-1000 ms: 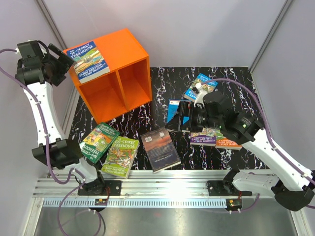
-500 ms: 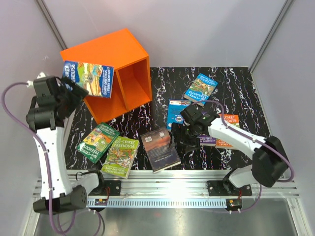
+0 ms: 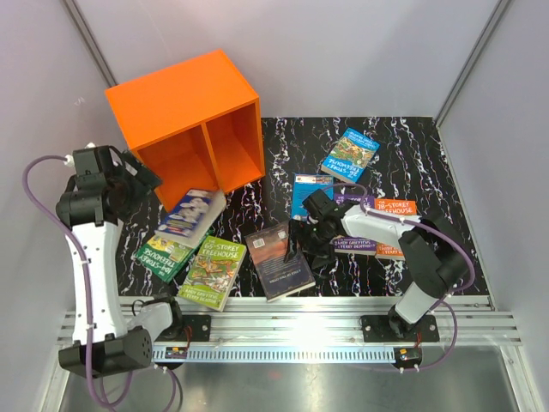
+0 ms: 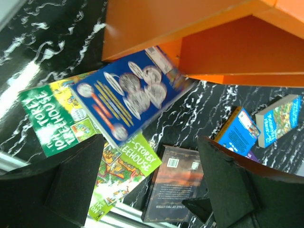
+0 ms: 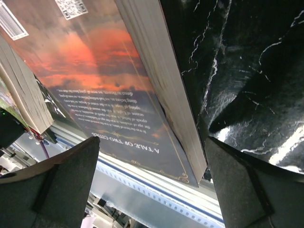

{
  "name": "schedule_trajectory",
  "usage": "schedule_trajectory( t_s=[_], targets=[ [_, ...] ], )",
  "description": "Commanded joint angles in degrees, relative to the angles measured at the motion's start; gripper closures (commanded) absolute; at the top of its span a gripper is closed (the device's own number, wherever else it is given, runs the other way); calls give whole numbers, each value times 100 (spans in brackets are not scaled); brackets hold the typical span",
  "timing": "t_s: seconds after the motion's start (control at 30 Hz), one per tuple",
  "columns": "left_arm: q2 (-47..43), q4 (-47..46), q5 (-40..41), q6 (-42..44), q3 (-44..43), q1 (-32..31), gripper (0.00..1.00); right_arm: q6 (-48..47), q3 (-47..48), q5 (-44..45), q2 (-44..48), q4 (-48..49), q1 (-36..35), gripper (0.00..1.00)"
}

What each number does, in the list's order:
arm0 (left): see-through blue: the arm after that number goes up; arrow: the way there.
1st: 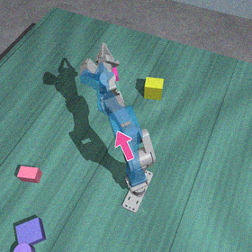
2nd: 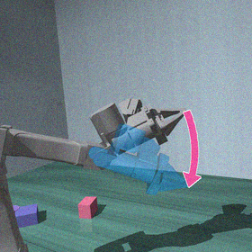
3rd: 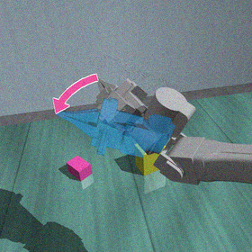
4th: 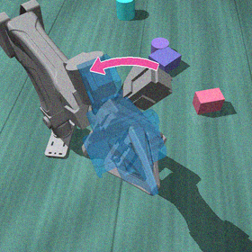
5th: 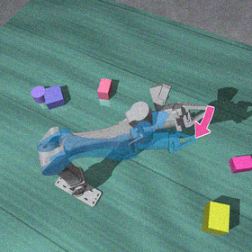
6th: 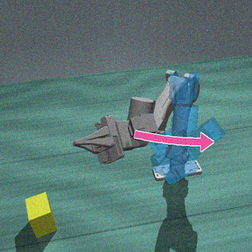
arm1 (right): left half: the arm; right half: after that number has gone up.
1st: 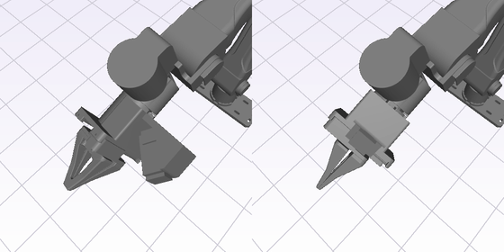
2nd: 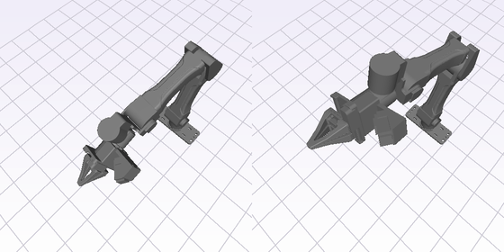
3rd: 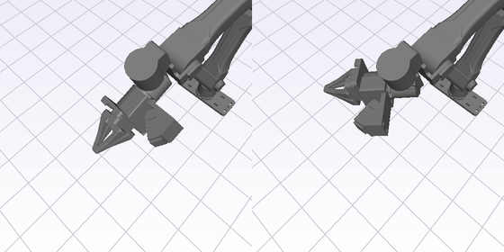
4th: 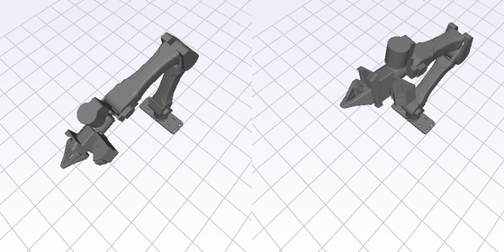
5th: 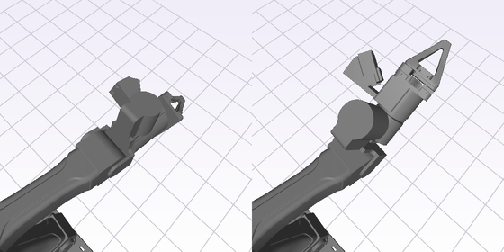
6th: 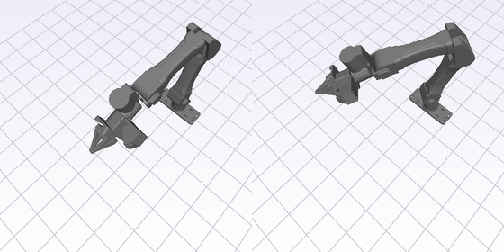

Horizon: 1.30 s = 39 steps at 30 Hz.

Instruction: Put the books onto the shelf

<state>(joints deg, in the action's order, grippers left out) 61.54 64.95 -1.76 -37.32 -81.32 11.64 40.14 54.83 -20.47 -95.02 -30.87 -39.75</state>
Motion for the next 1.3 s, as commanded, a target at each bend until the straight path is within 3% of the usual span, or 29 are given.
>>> schedule_trajectory(
  t_s=[0.0, 0.23, 0.37, 0.5, 0.63, 0.73, 0.87, 0.97, 1.1, 1.13, 1.2, 1.23, 1.27],
  targets=[
    [-552, -439, -483, 23, 589, -74, 14, 90, -209, -238, 124, 617, 37, 0],
    [-1897, -1159, -1202, -214, 2645, -758, 14, 292, -621, -290, -148, 1003, 20, 0],
    [-2277, -2035, -1695, -652, 3935, -1793, 14, 547, -868, -519, -428, 1810, 20, 0],
    [-2226, -2864, -1618, -1145, 4852, -2779, 14, 714, -1000, -572, -692, 2252, -7, 0],
    [-1340, -3373, -1091, -1549, 5275, -4007, 14, 863, -1071, -537, -965, 2507, -59, 0],
    [-285, -3822, -529, -1725, 5101, -4738, 14, 995, -1106, -327, -966, 2612, -103, 0],
    [1217, -4401, -228, -1796, 4854, -5040, 14, 1276, -1220, -54, -922, 2832, -130, 4],
    [2351, -5385, -867, -1814, 4932, -5049, 17, 1628, -1352, -71, -1035, 3411, -156, 9],
    [3013, -6309, -1274, -1980, 5099, -5312, 19, 2233, -1422, -317, -1404, 4360, -323, 35],
    [3004, -6597, -1413, -2050, 5204, -5417, 20, 2313, -1414, -413, -1553, 4675, -358, 51],
    [2943, -6906, -1572, -2139, 5328, -5444, 20, 2489, -1396, -510, -1633, 4984, -420, 66],
    [2882, -7125, -1643, -2217, 5441, -5462, 20, 2507, -1387, -554, -1625, 5142, -420, 82],
    [2707, -7249, -1774, -2253, 5503, -5470, 20, 2507, -1387, -650, -1607, 5205, -437, 89]
  ],
)
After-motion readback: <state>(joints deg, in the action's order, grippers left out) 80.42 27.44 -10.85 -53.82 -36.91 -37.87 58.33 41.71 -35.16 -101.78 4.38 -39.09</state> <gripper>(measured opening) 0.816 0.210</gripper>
